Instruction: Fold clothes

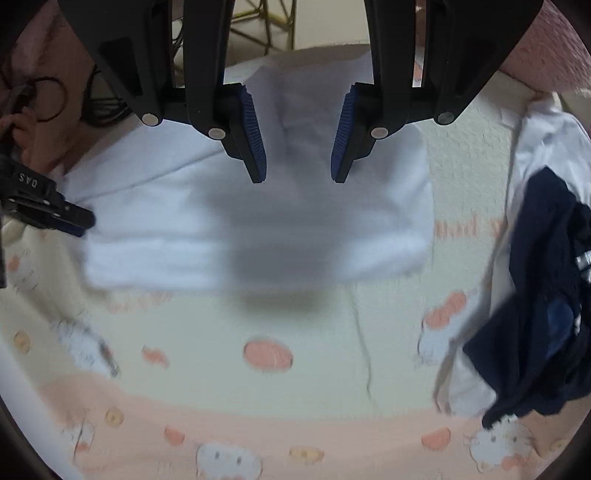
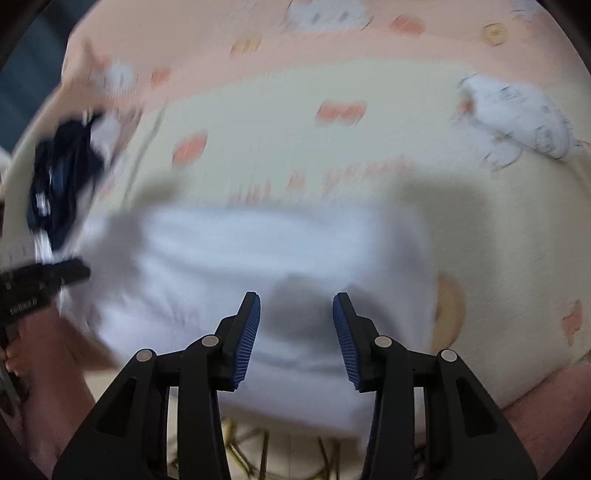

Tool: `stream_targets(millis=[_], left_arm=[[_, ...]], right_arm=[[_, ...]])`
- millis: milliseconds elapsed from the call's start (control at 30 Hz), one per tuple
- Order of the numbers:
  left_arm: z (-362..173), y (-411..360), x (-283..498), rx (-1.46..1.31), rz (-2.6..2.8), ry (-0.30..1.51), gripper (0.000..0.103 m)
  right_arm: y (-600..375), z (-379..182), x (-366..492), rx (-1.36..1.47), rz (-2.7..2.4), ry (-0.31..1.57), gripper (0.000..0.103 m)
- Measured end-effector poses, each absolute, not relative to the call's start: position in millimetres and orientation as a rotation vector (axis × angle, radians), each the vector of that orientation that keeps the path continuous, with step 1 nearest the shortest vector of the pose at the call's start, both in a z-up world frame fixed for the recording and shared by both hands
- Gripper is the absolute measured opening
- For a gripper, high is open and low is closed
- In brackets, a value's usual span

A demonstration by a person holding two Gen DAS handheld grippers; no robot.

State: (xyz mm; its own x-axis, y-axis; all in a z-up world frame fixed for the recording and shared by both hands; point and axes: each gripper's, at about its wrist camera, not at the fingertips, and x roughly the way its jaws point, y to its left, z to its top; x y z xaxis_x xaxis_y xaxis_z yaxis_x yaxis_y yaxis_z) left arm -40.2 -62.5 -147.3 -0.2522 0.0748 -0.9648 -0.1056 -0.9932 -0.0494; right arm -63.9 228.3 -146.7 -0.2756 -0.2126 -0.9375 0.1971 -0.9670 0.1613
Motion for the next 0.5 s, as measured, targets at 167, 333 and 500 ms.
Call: stream_targets(millis=[167,333,500], left_arm=[[-144.7,-98.5,-39.7,-1.875,2.491,-0.093,0.04],[-124.9,-108.1,-39.1,-1.698,2.478,-0.341,0.039],[-140.9,-83.1,-43.8,-1.635,2.404,-0.378,0.039]], right_arm=[[265.0,-138.7,-57.3,1.74,-2.402,-0.162,0.042],[313.2,-103.1,-45.0,1.598,-2.57,-0.453,0.056],[331.8,-125.3,-46.0,1.774,-2.469,-0.587,0.06]])
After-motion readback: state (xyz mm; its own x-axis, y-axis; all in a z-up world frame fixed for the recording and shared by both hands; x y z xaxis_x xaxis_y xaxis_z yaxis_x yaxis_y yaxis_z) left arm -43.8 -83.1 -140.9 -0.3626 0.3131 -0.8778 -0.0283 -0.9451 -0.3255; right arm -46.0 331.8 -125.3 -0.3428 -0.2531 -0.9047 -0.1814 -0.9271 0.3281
